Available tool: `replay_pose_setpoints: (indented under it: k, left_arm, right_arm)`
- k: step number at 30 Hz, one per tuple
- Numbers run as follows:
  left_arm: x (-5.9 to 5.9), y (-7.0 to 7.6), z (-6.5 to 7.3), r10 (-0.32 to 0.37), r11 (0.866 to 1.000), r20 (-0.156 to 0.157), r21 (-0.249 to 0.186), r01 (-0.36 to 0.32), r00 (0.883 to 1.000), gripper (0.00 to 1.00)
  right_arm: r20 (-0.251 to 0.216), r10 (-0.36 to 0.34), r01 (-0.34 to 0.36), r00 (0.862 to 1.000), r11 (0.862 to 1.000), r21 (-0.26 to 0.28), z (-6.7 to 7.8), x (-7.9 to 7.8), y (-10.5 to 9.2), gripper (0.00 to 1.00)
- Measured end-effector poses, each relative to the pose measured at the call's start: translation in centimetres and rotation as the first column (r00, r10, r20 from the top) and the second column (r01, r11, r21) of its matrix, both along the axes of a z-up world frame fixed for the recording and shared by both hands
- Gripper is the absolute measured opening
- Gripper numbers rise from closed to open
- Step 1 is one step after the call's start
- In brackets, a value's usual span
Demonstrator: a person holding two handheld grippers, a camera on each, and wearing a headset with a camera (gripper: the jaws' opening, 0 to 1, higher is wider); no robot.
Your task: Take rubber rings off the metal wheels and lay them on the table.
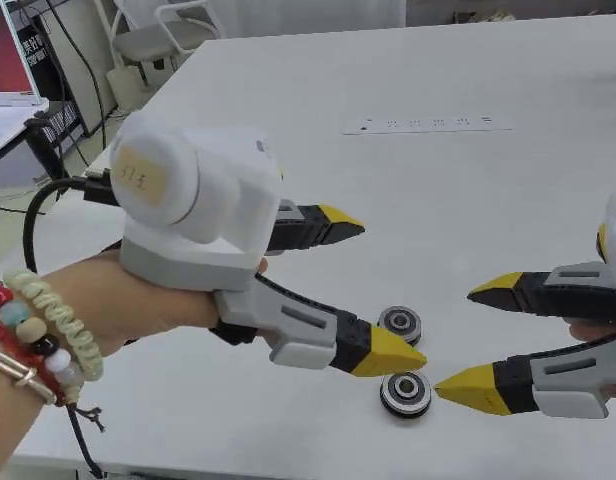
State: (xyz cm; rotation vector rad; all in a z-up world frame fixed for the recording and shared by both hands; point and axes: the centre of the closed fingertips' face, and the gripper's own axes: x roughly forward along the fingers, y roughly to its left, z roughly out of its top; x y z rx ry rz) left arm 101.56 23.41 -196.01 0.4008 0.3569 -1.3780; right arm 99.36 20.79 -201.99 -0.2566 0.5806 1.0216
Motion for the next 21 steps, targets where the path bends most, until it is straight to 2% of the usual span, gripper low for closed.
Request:
replay_pose_setpoints:
  k: [6,9,12,21]
  left_arm:
    - [0.0,-0.6,-1.4,-0.018,1.0,0.006,0.02,0.018,1.0,0.7]
    - [-0.4,-0.5,-1.9,-0.019,1.0,-0.009,0.021,0.019,1.0,0.7]
    - [-0.9,-0.3,-1.9,-0.018,1.0,-0.027,0.011,0.019,0.999,0.7]
    - [-1.2,0.3,-1.9,-0.001,1.0,-0.04,0.004,0.001,0.999,0.7]
  right_arm:
    - [-0.009,0.023,-0.023,1.0,1.0,-0.015,-0.9,-0.3,0.3,0.53]
    - [-0.02,0.035,-0.035,0.999,0.999,-0.026,-1.2,-0.7,0.4,0.53]
    - [-0.027,0.035,-0.036,0.999,0.999,-0.024,-1.2,-0.8,0.5,0.54]
    - [-0.04,0.033,-0.034,0.999,0.999,-0.011,-1.0,-1.0,0.7,0.56]
